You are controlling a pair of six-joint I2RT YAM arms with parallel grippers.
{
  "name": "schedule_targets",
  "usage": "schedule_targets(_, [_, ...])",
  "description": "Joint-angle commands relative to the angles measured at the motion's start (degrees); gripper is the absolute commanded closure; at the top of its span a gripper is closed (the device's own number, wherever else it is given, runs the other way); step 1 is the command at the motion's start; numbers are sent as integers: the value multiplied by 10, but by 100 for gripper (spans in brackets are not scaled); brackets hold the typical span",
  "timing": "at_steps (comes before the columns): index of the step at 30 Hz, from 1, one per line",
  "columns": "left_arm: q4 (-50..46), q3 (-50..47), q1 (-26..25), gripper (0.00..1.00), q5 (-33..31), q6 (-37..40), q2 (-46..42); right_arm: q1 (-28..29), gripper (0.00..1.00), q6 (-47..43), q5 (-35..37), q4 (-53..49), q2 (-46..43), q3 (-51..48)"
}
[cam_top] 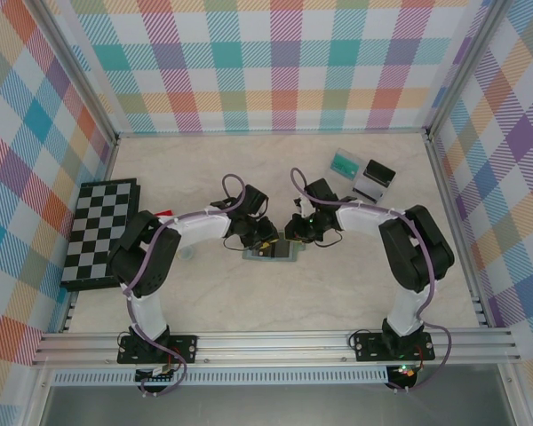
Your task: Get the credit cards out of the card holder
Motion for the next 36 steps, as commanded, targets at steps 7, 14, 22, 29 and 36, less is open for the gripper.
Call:
schedule_targets(7, [-52,34,4,75,-6,24,25,0,84,-15,39,-68,38,33])
schedule_targets(14, [-72,42,4,74,-13,41,34,-1,84,-15,45,-86,66,48])
schedule_targets(22, [-81,37,7,73,-19,49,41,-1,84,-15,47,-90,81,55])
schedule_targets(29, [-83,33,8,70,-21,54,44,0,84,-15,19,-82,90,57])
schedule_targets(36, [-56,28,9,73,2,55,41,-1,84,-14,11,-82,96,59])
